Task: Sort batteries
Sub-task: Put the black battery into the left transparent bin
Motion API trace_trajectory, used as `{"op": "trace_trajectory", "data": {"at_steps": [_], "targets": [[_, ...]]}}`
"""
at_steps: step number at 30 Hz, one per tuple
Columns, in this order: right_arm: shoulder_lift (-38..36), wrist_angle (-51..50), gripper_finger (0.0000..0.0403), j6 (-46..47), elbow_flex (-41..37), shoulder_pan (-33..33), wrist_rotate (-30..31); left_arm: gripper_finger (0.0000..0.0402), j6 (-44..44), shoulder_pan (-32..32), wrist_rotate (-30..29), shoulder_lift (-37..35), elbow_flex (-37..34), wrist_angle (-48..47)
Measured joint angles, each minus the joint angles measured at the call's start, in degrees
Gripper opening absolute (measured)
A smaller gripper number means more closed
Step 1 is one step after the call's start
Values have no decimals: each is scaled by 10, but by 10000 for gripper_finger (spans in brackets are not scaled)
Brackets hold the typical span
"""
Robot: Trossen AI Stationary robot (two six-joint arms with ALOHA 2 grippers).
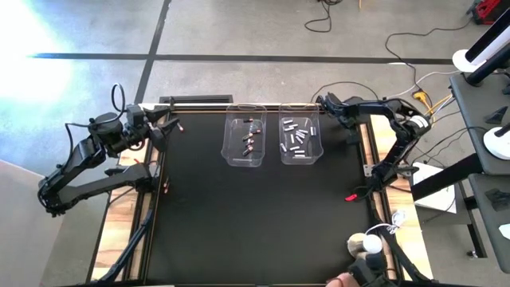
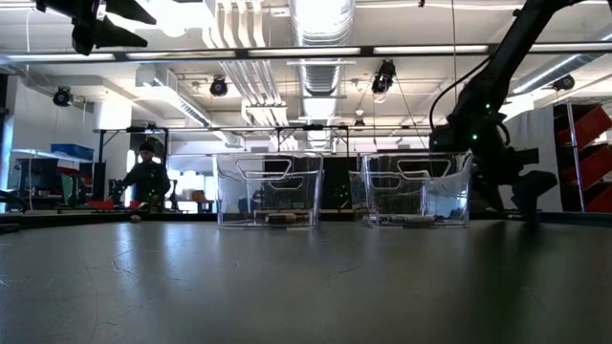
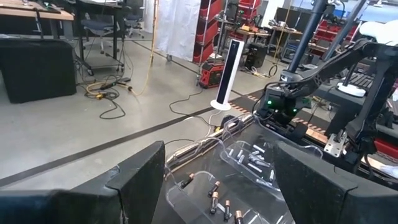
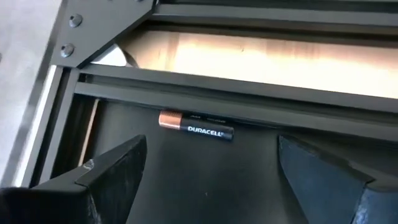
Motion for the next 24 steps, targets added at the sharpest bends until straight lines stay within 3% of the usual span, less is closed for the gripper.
{"op": "trace_trajectory", "data": {"at_steps": [5,13,24], "targets": [[3,-18,354,30,1,-8,8,272,-5,0,-11,0,0,0],[37,-52,352,-25,32,-22,-13,272,-5,0,-16,1,0,0],[38,-82,316,5,39,-22,-30,272,-5,0,-15,2,0,-9]]}}
